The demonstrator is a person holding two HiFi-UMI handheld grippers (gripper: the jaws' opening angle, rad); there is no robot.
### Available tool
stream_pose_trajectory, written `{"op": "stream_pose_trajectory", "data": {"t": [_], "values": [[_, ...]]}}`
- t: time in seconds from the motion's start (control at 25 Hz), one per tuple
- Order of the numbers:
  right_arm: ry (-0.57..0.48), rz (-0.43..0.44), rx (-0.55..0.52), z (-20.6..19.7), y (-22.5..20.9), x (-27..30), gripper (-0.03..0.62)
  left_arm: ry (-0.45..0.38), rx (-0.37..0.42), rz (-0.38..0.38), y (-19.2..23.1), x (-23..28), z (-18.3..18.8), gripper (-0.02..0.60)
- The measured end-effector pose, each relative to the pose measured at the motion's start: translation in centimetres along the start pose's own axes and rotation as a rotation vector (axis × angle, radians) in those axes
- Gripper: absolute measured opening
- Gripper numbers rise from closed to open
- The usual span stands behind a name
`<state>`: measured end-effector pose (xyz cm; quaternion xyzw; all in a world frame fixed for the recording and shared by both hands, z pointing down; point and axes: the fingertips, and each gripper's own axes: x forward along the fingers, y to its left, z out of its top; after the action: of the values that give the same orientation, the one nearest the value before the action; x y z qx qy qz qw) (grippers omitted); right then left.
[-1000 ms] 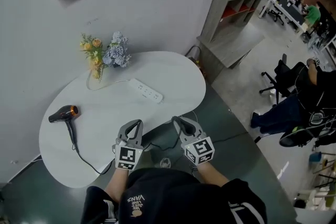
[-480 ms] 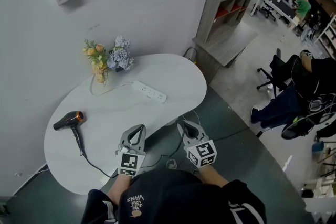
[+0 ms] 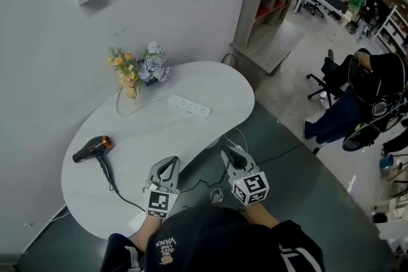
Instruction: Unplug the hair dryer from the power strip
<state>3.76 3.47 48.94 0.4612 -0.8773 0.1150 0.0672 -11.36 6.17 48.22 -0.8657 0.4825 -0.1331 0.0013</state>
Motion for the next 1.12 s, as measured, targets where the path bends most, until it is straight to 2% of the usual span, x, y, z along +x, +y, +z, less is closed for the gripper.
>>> {"op": "stream_pose_trajectory", "data": {"t": [0.52, 1.12], "values": [[0.006, -0.045, 0.001, 0.0, 5.5, -2.0, 0.072, -0.020, -0.003, -0.041, 1.3, -5.5, -0.7, 0.019], [0.001, -0.065, 0.022, -0.8, 8.5, -2.8, 0.072, -0.035, -0.003, -0.054, 1.5, -8.3, -1.5, 0.019]]}}
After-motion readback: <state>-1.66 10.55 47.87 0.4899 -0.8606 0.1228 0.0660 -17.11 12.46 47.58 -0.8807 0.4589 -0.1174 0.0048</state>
